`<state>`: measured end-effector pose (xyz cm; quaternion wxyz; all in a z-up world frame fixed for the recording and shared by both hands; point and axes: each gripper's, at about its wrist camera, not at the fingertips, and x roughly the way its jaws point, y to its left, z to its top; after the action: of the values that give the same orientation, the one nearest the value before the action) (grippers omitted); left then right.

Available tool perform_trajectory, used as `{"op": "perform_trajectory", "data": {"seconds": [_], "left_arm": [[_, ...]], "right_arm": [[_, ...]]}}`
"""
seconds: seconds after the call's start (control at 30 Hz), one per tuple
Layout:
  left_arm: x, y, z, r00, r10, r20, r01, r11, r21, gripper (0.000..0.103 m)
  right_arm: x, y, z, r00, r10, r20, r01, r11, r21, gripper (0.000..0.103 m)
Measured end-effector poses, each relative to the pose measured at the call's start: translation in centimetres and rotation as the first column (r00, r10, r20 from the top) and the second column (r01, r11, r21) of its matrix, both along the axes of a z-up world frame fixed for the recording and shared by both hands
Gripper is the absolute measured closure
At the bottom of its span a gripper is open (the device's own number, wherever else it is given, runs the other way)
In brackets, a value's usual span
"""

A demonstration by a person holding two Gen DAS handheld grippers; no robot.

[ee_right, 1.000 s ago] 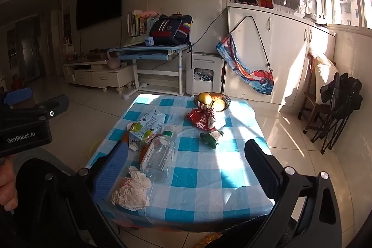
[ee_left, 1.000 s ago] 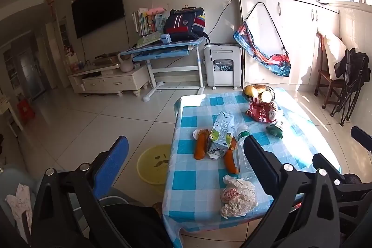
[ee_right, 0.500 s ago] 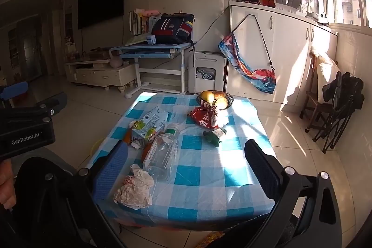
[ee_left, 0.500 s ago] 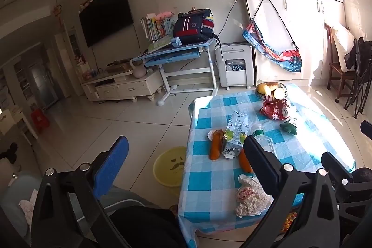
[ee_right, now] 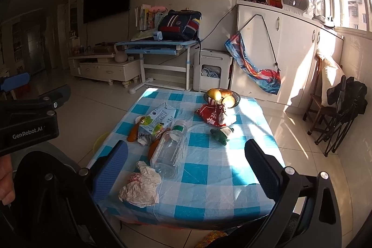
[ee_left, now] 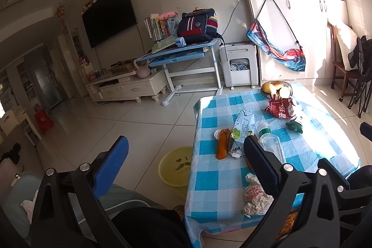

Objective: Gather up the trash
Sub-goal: 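Reach the left tool toward the crumpled white plastic bag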

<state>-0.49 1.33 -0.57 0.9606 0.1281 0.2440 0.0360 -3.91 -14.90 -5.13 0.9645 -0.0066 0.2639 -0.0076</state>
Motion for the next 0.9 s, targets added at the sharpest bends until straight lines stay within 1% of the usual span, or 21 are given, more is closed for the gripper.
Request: {"op": "perform_trajectory", "data": {"seconds": [0.1, 0.2, 0.3, 0.37, 0.43, 0.53, 0.7, 0.77, 0.9], "left_arm": [[0.4, 0.6, -0.4, 0.999, -0.022, -0.034, 0.02, 0.999, -0.031, 0.007], [1.3, 1.3, -1.8, 0.991, -0.072, -0.117, 0.063, 0.995, -0.081, 0.007], [2.2, 1.5, -5.1, 0.973, -0.089, -0.213, 0.073, 0.994, -0.083, 0.007], [2.5, 1.5, -7.5, 0.953, -0.106, -0.282, 0.083, 0.992, -0.093, 0.007], [2.6, 1.1, -9.7, 0.936, -0.119, -0.331, 0.096, 0.992, -0.085, 0.007], [2.7, 0.3, -12.1, 0.923, -0.126, -0.365, 0.109, 0.992, -0.066, 0.007], [2.7, -0.4, -12.7, 0.908, -0.156, -0.388, 0.137, 0.988, -0.078, 0.007], [2.8, -0.9, -13.1, 0.893, -0.185, -0.411, 0.165, 0.983, -0.083, 0.007], [2.8, -2.2, -15.4, 0.849, -0.216, -0.482, 0.208, 0.975, -0.071, 0.007]], "right_arm": [[0.1, -0.1, -0.1, 1.0, -0.001, -0.005, 0.001, 1.0, -0.01, 0.007], [0.1, -0.8, -0.4, 1.0, -0.022, -0.013, 0.022, 1.0, -0.022, 0.007], [0.1, -1.9, -0.8, 0.998, -0.054, -0.025, 0.054, 0.998, -0.014, 0.007], [0.3, -2.5, -1.1, 0.997, -0.07, -0.034, 0.069, 0.998, -0.01, 0.007], [0.4, -2.9, -1.5, 0.996, -0.08, -0.044, 0.08, 0.997, -0.008, 0.007], [0.6, -2.9, -1.8, 0.995, -0.083, -0.051, 0.082, 0.997, -0.01, 0.007], [0.9, -2.5, -2.1, 0.996, -0.069, -0.062, 0.068, 0.998, -0.013, 0.007], [1.2, -2.5, -2.3, 0.996, -0.065, -0.067, 0.064, 0.998, -0.013, 0.007], [1.5, -2.5, -2.8, 0.995, -0.064, -0.08, 0.063, 0.998, -0.012, 0.007]]}}
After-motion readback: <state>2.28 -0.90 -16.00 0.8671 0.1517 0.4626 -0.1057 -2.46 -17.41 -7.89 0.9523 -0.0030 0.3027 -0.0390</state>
